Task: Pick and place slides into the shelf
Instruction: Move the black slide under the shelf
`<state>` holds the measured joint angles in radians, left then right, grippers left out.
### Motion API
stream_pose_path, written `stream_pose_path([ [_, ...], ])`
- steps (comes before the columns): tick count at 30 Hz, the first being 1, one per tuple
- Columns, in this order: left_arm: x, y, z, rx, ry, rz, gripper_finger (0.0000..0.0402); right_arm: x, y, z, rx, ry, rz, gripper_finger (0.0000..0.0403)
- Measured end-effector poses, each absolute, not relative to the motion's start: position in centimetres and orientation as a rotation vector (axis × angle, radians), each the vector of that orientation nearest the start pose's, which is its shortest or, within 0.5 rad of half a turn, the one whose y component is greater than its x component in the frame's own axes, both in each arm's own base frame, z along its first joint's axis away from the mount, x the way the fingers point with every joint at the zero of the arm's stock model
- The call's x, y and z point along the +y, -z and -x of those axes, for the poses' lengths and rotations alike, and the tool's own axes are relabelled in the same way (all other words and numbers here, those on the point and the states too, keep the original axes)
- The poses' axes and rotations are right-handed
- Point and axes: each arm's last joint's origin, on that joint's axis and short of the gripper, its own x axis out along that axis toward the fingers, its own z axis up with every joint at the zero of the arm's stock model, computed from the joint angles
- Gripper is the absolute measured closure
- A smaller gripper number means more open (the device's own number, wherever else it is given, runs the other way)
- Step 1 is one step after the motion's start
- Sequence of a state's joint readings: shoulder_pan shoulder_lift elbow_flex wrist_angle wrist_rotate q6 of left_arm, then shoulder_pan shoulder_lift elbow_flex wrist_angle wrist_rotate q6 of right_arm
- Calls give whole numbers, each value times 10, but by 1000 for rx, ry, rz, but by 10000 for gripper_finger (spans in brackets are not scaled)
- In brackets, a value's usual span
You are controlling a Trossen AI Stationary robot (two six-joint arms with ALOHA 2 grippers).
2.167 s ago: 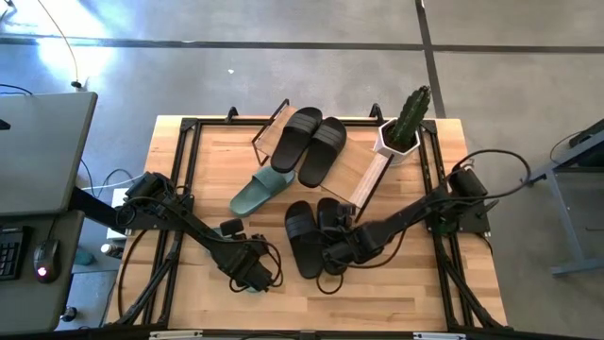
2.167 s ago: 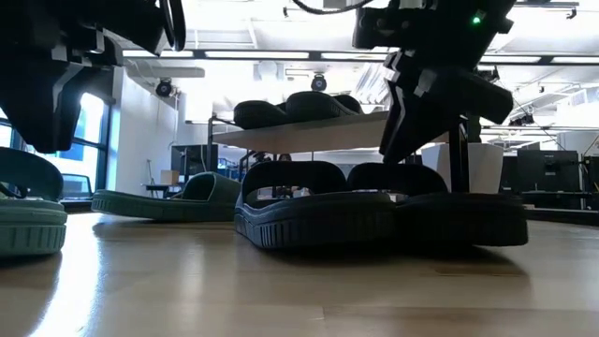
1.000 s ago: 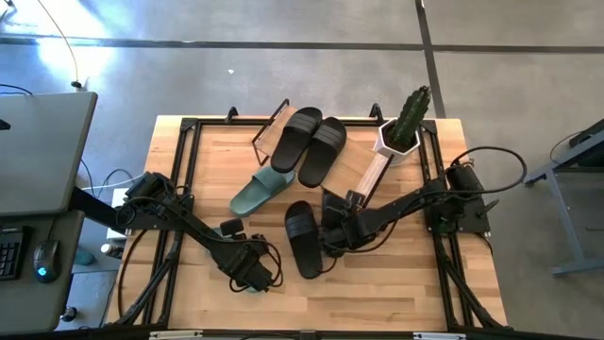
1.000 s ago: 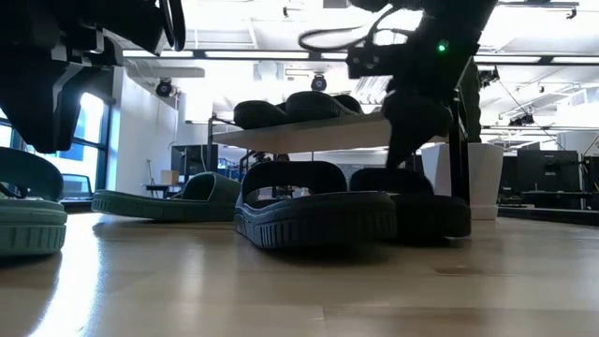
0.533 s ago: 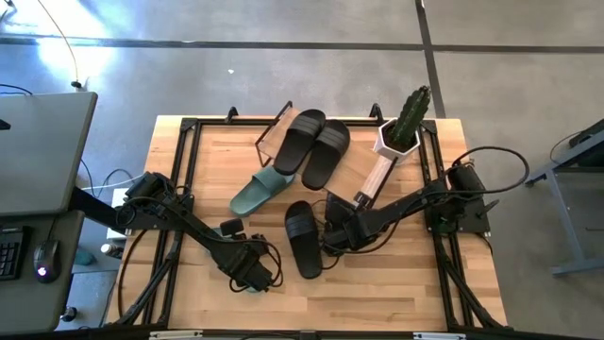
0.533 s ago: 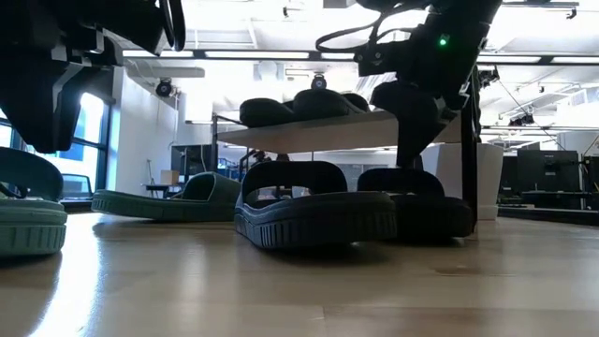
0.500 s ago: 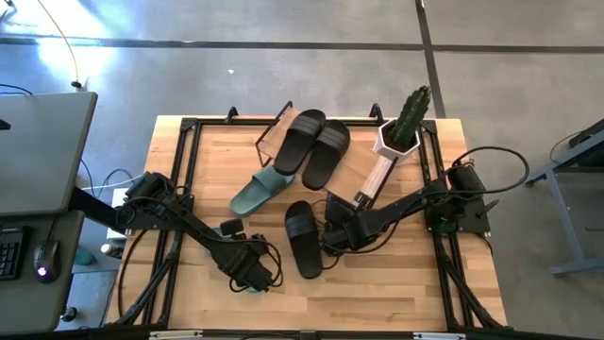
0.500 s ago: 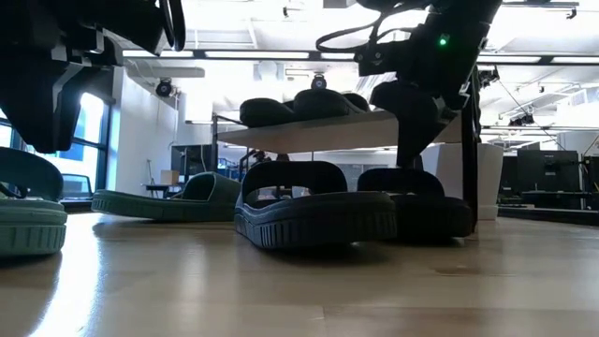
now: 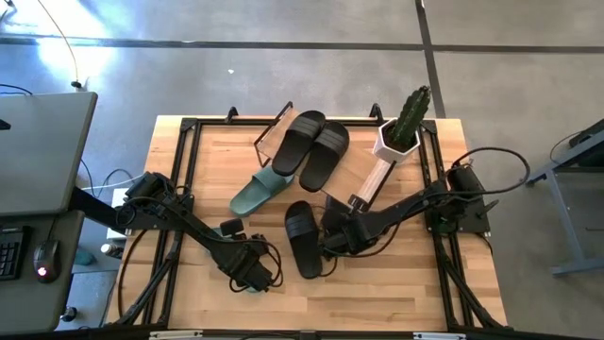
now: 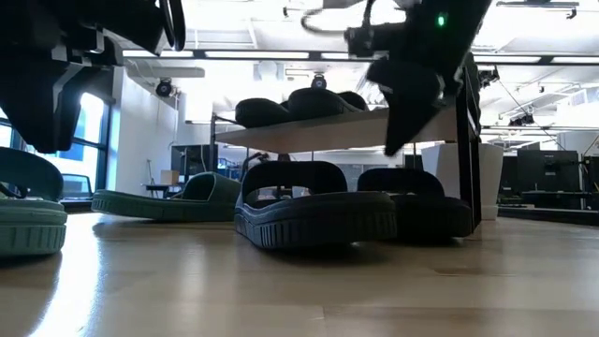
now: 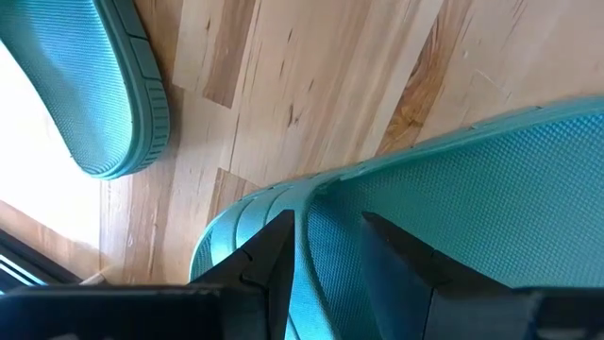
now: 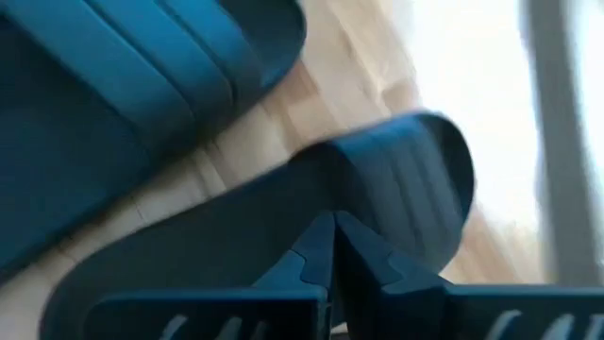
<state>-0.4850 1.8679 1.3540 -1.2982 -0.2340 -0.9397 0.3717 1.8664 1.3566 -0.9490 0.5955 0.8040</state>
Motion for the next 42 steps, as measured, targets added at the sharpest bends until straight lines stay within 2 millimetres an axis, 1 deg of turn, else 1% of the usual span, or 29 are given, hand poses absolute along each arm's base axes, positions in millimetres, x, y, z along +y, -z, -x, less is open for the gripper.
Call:
stream_pose_path([
  [4,-142,-195,-284,1552,-601,62,293,120,-209,-335,1060,629,31,386],
  [11,-143,-194,-287,1516,-594,67,293,132,-223,-337,1031,584,62,338],
  [14,-148,-194,-291,1459,-546,51,293,139,-228,-336,1028,547,107,327],
  [16,-155,-197,-294,1416,-500,28,293,145,-233,-336,1017,524,127,325],
  [19,-165,-208,-302,1319,-421,-24,293,154,-240,-333,1006,502,164,324],
  [22,-175,-226,-312,1196,-346,-110,293,160,-248,-328,994,511,205,324],
  [25,-181,-244,-326,1073,-268,-167,293,166,-257,-321,994,540,231,324],
  [28,-179,-254,-341,987,-193,-169,293,171,-266,-310,978,586,257,324],
  [31,-171,-254,-352,960,-158,-162,293,179,-281,-293,911,613,265,324],
  [34,-159,-247,-359,973,-229,-176,293,185,-301,-269,813,637,254,324],
  [37,-147,-243,-365,965,-308,-187,293,186,-317,-245,752,658,237,324],
  [39,-140,-240,-367,976,-345,-202,293,184,-323,-233,749,665,240,324],
  [42,-131,-230,-377,980,-382,-194,293,186,-325,-225,764,622,271,324],
])
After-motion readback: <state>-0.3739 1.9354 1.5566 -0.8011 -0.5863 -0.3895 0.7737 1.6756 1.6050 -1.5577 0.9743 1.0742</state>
